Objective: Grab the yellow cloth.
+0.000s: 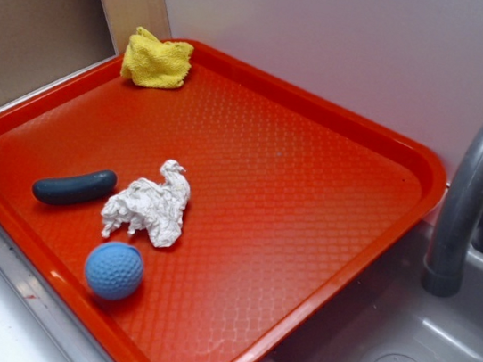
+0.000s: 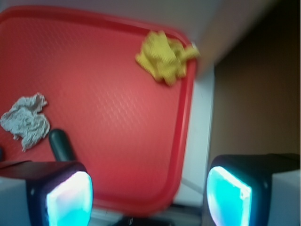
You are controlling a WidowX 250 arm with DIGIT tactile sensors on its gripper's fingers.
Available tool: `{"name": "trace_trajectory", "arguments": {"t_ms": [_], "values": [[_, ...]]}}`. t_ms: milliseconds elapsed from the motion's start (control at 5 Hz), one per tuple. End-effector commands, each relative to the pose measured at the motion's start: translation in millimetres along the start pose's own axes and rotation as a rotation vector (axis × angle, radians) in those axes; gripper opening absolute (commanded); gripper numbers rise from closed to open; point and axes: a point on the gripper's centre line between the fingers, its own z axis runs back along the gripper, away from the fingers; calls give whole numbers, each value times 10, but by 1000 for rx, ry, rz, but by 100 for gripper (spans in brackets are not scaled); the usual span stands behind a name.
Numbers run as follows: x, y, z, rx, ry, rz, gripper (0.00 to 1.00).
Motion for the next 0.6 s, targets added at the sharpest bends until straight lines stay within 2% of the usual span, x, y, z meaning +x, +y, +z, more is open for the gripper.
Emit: {"name": "trace_trajectory", "arguments": {"t_ms": [0,200,400], "values": [[584,27,-562,99,-6,-178,100],[763,91,-876,92,26,-208,100],[885,138,-1099,52,63,-224,100]]}}
